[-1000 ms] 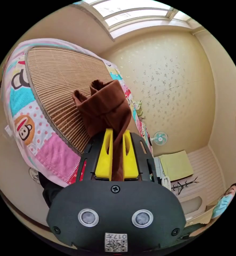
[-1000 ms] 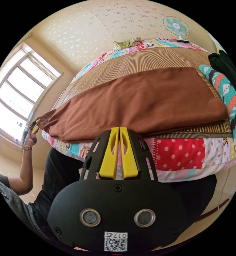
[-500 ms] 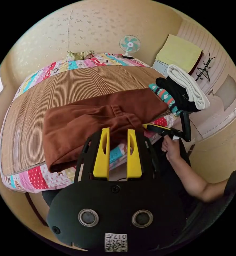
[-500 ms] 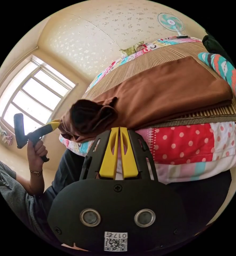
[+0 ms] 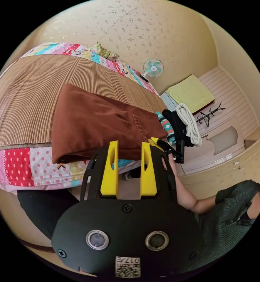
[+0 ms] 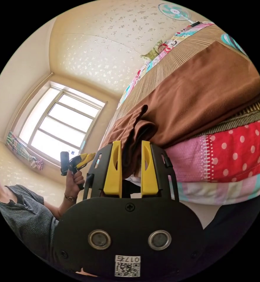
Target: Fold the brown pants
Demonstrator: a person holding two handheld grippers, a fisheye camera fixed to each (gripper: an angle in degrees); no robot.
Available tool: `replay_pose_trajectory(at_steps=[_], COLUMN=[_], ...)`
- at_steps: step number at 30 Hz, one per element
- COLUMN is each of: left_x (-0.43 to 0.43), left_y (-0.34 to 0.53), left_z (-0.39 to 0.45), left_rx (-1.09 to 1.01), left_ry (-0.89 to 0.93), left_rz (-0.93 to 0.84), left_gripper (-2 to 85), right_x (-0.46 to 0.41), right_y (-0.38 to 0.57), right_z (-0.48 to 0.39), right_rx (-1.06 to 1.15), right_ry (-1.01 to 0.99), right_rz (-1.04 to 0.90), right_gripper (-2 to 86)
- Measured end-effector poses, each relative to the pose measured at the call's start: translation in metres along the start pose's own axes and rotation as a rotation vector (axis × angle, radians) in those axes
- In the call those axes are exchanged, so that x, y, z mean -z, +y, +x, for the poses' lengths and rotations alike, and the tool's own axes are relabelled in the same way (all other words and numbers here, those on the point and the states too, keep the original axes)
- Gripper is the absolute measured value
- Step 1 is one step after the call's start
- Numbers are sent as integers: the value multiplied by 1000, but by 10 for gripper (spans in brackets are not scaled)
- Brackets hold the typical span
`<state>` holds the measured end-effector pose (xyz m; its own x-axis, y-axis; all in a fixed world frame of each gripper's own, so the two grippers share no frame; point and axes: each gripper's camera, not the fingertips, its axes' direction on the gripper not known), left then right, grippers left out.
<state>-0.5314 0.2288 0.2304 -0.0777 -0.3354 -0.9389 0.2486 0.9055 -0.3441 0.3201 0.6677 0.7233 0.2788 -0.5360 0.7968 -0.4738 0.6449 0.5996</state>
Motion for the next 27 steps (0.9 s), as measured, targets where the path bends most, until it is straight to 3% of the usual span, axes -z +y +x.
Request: replay_pose_trajectory(at_steps=[4, 6, 7, 10, 13, 16, 19, 21, 23, 27], left_x=[-64, -102, -115, -119, -98, -71, -60, -60, -63, -60], left_y=[-15, -15, -12, 2, 12, 15, 16, 18, 21, 27], left_z=[15, -4, -19, -42, -39, -35, -45, -55, -70, -77], left_rx=[-104, -22, 27, 68, 20, -35, -27, -8, 44, 53], left_ry=[-42, -44, 39, 206, 179, 165, 168, 163, 197, 223], left_rz=[-189, -335, -369, -322, -245, -174, -165, -162, -168, -167], left_gripper=[111, 96, 91, 95, 106, 110, 113, 115, 124, 125], right_x=[-12, -31, -43, -53, -28, -11, -31, -41, -33, -2], right_y=[-2, -10, -17, -39, -52, -31, -9, -3, 3, 13], right_z=[-17, -19, -19, -31, -73, -103, -50, 0, 25, 21], right_rx=[24, -4, -54, -57, 95, 181, -8, -179, -239, -273], right_ry=[-14, -44, -14, -5, -140, 10, 112, -33, -224, -107], right_rz=[42, -33, -82, -187, -158, -119, -200, -243, -176, -24], right_gripper=[97, 86, 72, 43, 35, 35, 40, 49, 63, 130])
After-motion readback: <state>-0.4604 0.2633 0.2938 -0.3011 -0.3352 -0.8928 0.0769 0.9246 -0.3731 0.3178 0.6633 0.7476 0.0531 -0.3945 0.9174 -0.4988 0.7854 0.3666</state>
